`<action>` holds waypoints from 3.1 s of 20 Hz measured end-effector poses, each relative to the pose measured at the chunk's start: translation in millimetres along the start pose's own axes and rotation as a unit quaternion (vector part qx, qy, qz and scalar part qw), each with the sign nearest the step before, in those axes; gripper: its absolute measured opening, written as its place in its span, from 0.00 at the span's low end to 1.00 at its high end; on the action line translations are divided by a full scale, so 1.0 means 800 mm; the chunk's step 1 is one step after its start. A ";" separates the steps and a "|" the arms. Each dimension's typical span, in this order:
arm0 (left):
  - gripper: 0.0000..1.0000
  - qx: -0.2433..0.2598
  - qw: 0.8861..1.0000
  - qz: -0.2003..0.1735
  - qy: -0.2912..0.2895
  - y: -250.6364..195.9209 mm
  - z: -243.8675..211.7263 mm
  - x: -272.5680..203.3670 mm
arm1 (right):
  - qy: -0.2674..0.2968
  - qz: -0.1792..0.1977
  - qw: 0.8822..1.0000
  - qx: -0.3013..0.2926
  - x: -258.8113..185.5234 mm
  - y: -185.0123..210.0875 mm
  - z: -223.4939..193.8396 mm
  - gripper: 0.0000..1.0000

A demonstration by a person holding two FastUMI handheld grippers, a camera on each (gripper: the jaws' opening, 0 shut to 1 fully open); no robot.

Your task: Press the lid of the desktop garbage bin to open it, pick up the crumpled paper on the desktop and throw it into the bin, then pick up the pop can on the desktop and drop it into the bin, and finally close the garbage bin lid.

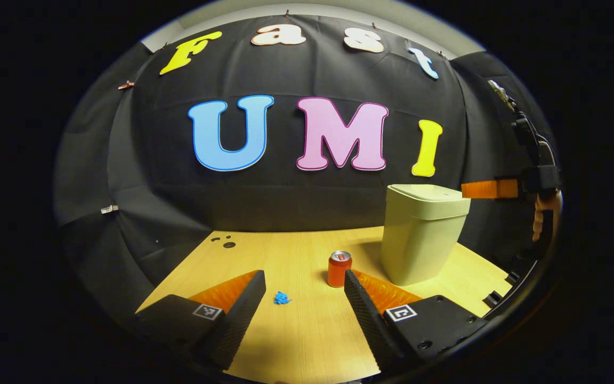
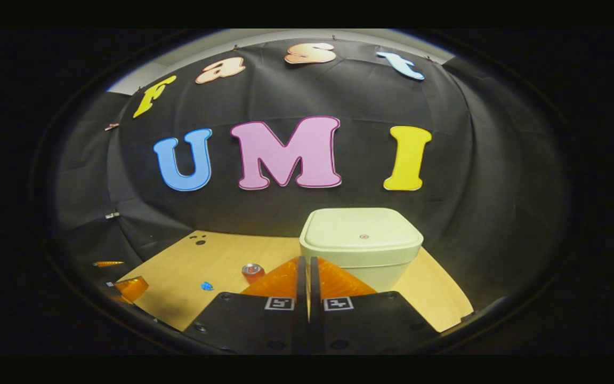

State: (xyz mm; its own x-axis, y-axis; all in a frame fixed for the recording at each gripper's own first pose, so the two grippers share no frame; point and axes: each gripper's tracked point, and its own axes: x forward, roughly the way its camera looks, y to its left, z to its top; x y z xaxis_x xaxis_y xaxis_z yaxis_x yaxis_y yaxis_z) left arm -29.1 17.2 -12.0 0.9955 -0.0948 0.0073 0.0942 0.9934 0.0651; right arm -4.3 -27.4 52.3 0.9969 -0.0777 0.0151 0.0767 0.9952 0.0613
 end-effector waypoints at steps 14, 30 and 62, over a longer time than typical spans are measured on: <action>0.96 -0.021 0.997 0.067 0.034 0.006 -0.010 0.045 | 0.032 -0.036 0.999 0.020 0.115 -0.101 0.015 0.05; 0.95 -0.022 0.994 0.084 0.073 0.018 -0.037 0.064 | 0.056 -0.041 0.998 -0.005 0.129 -0.106 -0.009 0.05; 0.95 -0.023 0.998 0.014 0.048 0.091 -0.063 -0.010 | 0.007 -0.083 0.996 0.013 -0.025 -0.017 -0.006 0.02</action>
State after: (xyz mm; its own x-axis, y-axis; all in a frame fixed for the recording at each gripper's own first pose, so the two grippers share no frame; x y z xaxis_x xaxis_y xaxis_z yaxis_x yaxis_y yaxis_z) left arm -29.4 93.8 -57.3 0.9941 -0.0635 -0.0874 0.0656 0.9976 0.0211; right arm -25.1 -39.3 46.3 0.9707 -0.2401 -0.0115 0.2402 0.9668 0.0869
